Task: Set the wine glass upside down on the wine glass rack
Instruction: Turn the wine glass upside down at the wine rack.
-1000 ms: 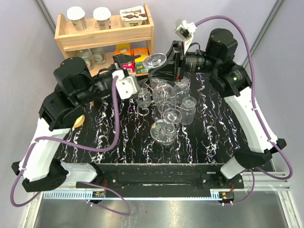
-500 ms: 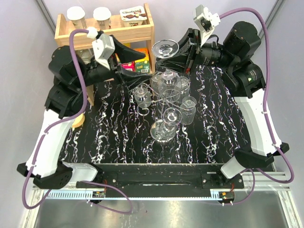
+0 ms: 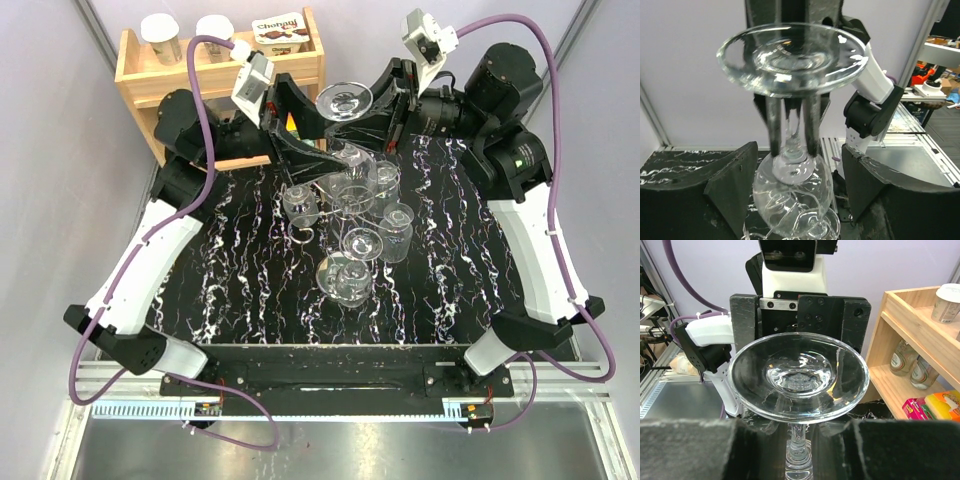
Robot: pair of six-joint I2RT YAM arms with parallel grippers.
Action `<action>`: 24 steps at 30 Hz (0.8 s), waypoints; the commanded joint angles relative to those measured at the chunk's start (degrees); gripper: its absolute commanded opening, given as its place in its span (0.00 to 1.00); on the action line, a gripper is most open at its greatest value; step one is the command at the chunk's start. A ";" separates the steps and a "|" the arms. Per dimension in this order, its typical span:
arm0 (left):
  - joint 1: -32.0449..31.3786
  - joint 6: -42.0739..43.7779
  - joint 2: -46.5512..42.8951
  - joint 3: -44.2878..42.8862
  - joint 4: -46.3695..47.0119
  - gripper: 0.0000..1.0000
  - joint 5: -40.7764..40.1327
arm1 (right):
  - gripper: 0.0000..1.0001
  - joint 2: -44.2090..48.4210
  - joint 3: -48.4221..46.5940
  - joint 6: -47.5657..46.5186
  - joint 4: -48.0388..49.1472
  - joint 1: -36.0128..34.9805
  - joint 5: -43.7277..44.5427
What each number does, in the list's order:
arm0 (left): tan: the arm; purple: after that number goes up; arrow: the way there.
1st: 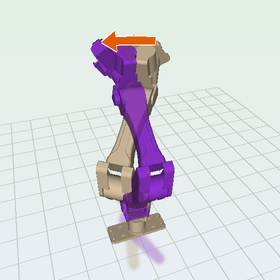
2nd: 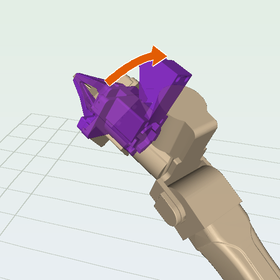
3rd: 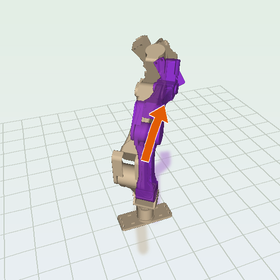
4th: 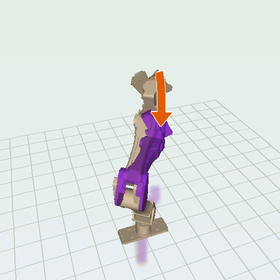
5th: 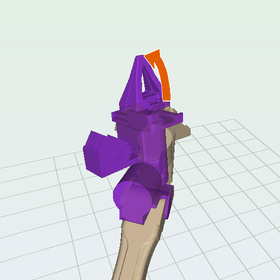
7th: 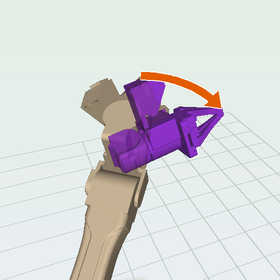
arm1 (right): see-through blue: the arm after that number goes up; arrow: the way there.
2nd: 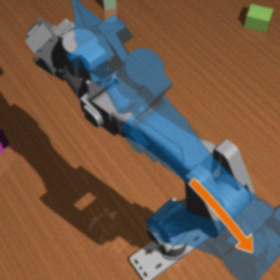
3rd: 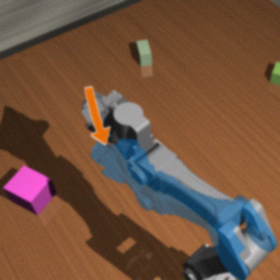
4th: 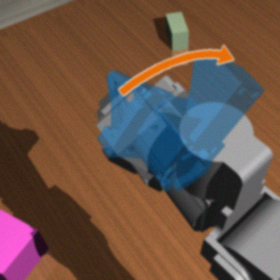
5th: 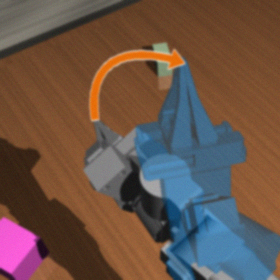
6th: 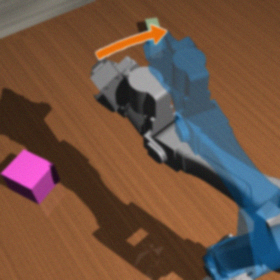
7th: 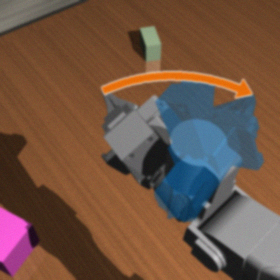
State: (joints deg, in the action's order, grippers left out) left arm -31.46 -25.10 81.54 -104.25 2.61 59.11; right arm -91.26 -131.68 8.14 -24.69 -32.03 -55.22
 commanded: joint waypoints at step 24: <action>-2.02 -9.35 1.34 4.58 16.98 0.33 3.82 | 0.00 0.39 -2.18 1.88 5.09 0.65 -1.20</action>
State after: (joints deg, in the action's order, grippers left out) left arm -33.17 -31.57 82.78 -99.92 14.44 61.25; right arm -91.92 -132.29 9.58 -24.69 -31.88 -56.73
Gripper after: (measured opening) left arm 0.358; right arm 0.251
